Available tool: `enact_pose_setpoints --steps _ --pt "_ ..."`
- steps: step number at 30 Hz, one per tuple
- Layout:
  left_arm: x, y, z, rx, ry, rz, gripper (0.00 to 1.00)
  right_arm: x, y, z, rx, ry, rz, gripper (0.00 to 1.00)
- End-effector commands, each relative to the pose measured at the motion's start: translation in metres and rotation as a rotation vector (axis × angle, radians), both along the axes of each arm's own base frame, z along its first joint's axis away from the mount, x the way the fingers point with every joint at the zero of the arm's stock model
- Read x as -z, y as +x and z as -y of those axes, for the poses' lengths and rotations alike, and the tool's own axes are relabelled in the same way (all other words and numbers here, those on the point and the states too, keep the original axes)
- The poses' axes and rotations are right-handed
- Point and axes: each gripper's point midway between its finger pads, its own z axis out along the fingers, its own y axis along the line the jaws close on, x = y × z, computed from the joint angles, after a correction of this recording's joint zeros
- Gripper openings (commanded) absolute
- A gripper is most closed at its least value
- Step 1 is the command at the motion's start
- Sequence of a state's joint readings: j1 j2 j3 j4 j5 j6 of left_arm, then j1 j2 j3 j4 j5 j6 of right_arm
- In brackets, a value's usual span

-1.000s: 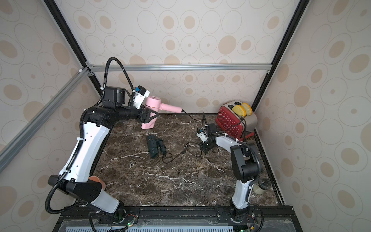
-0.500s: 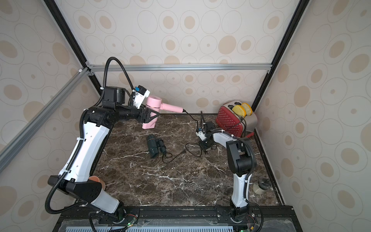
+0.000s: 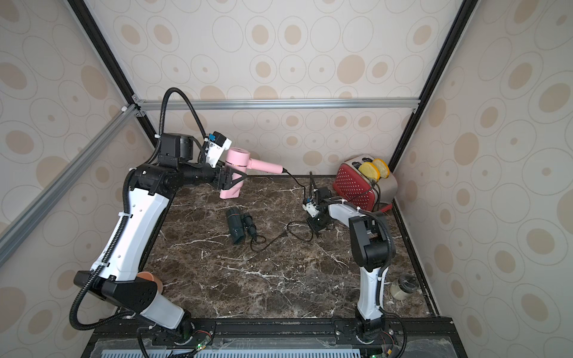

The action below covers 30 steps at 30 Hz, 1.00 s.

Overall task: Wrap the cord around the hair dryer
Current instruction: Wrap the power cord around the hair dryer.

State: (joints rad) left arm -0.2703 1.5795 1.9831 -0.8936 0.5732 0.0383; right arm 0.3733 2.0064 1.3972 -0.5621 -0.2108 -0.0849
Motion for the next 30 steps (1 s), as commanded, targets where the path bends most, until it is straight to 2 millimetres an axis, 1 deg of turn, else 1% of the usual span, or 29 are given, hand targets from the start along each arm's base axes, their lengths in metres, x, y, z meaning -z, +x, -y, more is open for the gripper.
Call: enact_pose_setpoints --steps 1,6,9,11,14,15,17,20,22,24,25,27,30 --pt "-0.038 -0.001 -0.008 -0.030 0.000 0.140 0.00 -0.020 -0.010 0.007 0.014 0.006 -0.008 0.00" --pt "-0.041 0.015 -0.039 -0.181 0.078 0.196 0.00 -0.065 -0.020 0.021 0.050 0.008 0.062 0.00" --pt "-0.054 0.023 -0.055 -0.262 0.077 0.251 0.00 -0.087 -0.029 0.025 0.062 0.014 0.087 0.00" --pt "-0.066 0.027 -0.062 -0.308 0.074 0.295 0.00 -0.099 -0.035 0.027 0.064 0.025 0.099 0.00" --pt "-0.081 0.033 -0.067 -0.341 0.074 0.345 0.00 -0.119 -0.047 0.024 0.055 0.070 0.116 0.00" --pt "-0.085 0.035 -0.068 -0.348 0.081 0.353 0.00 -0.129 -0.053 0.022 0.045 0.096 0.120 0.00" --pt "-0.084 0.042 -0.067 -0.343 0.099 0.349 0.00 -0.149 -0.065 0.015 0.012 0.145 0.142 0.00" --pt "-0.073 0.053 -0.063 -0.332 0.107 0.329 0.00 -0.188 -0.084 0.007 -0.048 0.192 0.223 0.00" --pt "-0.058 0.060 -0.057 -0.306 0.108 0.288 0.00 -0.219 -0.096 0.003 -0.085 0.222 0.291 0.00" --pt "-0.038 0.064 -0.045 -0.251 0.092 0.233 0.00 -0.254 -0.105 -0.001 -0.114 0.254 0.364 0.00" --pt "-0.029 0.063 -0.038 -0.218 0.082 0.205 0.00 -0.269 -0.108 -0.002 -0.127 0.267 0.398 0.00" --pt "-0.009 0.057 -0.023 -0.155 0.077 0.155 0.00 -0.307 -0.110 -0.004 -0.136 0.299 0.494 0.00" --pt "0.017 0.037 0.007 -0.029 0.076 0.094 0.00 -0.356 -0.106 -0.006 -0.145 0.333 0.620 0.00"
